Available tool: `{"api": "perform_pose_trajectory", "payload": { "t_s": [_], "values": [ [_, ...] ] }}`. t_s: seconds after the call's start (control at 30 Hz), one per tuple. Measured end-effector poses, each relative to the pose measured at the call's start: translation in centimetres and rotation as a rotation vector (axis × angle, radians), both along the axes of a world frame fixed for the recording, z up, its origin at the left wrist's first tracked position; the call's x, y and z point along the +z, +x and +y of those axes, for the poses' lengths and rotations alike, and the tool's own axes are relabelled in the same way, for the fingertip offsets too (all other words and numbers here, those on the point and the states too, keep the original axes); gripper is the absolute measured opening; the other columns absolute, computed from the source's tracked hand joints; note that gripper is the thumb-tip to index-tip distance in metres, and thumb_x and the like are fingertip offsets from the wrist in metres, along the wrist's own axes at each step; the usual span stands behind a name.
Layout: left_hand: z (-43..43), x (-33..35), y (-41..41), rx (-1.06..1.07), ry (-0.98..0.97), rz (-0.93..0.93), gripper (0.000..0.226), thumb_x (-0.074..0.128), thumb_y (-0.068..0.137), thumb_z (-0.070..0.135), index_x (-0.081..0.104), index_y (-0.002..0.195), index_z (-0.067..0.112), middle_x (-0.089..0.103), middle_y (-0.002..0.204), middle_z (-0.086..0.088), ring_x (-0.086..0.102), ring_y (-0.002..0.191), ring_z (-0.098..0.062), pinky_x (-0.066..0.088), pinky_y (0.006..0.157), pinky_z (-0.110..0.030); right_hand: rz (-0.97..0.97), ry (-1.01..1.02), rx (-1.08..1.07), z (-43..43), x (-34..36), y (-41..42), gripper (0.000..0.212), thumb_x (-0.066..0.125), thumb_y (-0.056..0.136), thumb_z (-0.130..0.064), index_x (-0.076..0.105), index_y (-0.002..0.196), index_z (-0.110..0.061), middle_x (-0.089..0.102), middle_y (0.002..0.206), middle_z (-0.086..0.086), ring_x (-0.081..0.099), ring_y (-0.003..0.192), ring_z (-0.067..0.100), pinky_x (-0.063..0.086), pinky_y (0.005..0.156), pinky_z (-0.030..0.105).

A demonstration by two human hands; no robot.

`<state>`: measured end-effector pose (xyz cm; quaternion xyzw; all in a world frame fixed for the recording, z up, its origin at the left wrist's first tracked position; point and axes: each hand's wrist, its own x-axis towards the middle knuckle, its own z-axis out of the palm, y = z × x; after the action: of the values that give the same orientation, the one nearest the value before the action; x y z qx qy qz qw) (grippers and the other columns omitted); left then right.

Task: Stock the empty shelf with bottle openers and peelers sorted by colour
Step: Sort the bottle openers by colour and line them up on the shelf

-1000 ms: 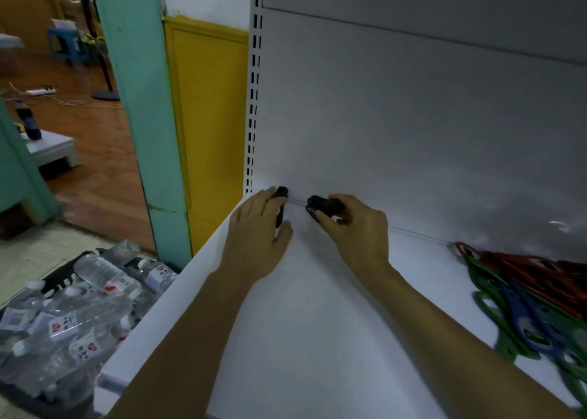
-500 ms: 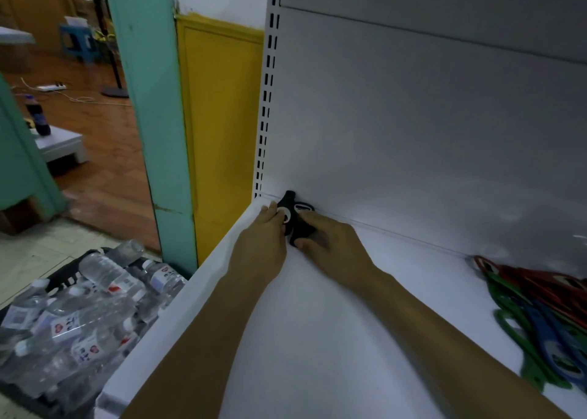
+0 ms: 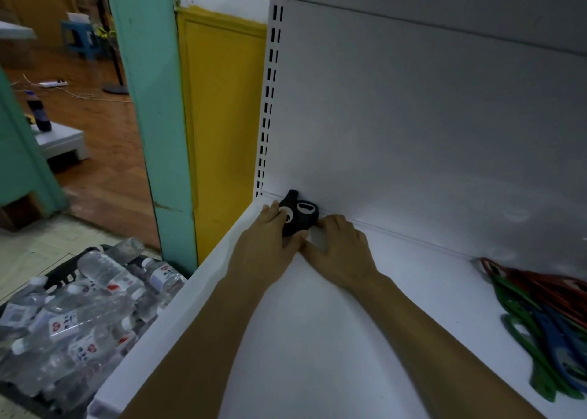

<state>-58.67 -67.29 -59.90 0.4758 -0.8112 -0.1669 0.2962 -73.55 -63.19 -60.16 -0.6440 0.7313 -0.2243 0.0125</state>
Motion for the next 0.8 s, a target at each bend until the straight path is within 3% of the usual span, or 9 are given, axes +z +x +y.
{"api": "perform_pose_trajectory", "payload": {
  "t_s": [0.17,0.37,0.5,0.6,0.67,0.8],
  "values": [
    [0.1,-0.1,0.0,0.003,-0.014,0.004,0.046,0.047,0.096,0.025,0.041,0.14,0.011,0.025,0.155,-0.003,0.021,0.143,-0.019,0.029,0.107,-0.029,-0.014,0.022,-0.028,-0.2,0.0,0.0,0.067,0.043,0.083,-0.068,0.049,0.13,-0.021,0.049,0.129,-0.001,0.045,0.121,0.019,0.03,0.101,0.032],
    [0.1,-0.2,0.0,-0.001,-0.014,0.011,0.048,0.048,0.095,0.019,0.039,0.141,0.008,0.026,0.154,-0.005,0.019,0.144,-0.019,0.024,0.11,-0.027,-0.078,-0.001,-0.039,-0.4,0.2,0.0,0.071,0.054,0.076,-0.07,0.051,0.128,-0.021,0.051,0.128,-0.002,0.047,0.119,0.018,0.033,0.099,0.032],
    [0.4,0.3,0.1,-0.028,-0.012,0.015,0.048,0.047,0.095,0.013,0.037,0.141,0.007,0.029,0.153,-0.01,0.019,0.143,-0.024,0.02,0.112,-0.03,-0.343,-0.014,-0.009,0.5,1.3,0.0,0.076,0.072,0.068,-0.061,0.048,0.128,-0.02,0.049,0.116,-0.01,0.047,0.115,0.012,0.034,0.089,0.023],
    [1.4,1.2,0.7,-0.045,-0.097,0.022,0.049,0.045,0.095,0.01,0.035,0.142,0.004,0.028,0.152,-0.013,0.015,0.144,-0.026,0.011,0.115,-0.03,-0.466,0.004,0.03,2.5,2.3,-0.2,0.079,0.074,0.074,-0.05,0.039,0.137,-0.019,0.044,0.132,-0.007,0.041,0.126,0.011,0.03,0.095,0.018],
    [2.4,1.8,0.8,-0.09,-0.209,-0.001,0.049,0.046,0.095,0.012,0.035,0.142,0.004,0.031,0.151,-0.011,0.019,0.144,-0.025,0.012,0.117,-0.03,-0.404,0.031,0.067,4.6,2.8,-0.5,0.082,0.072,0.077,-0.051,0.033,0.143,-0.02,0.037,0.144,-0.006,0.035,0.132,0.01,0.027,0.1,0.018],
    [5.5,2.6,-1.7,-0.344,-0.373,-0.221,0.055,0.043,0.098,0.028,0.025,0.147,0.011,0.025,0.154,-0.006,0.017,0.144,-0.021,0.015,0.118,-0.035,-0.193,-0.095,0.039,10.6,4.0,-3.0,0.068,0.069,0.082,-0.042,0.039,0.14,-0.019,0.04,0.144,-0.003,0.039,0.131,0.013,0.027,0.103,0.017]
  ]
}}
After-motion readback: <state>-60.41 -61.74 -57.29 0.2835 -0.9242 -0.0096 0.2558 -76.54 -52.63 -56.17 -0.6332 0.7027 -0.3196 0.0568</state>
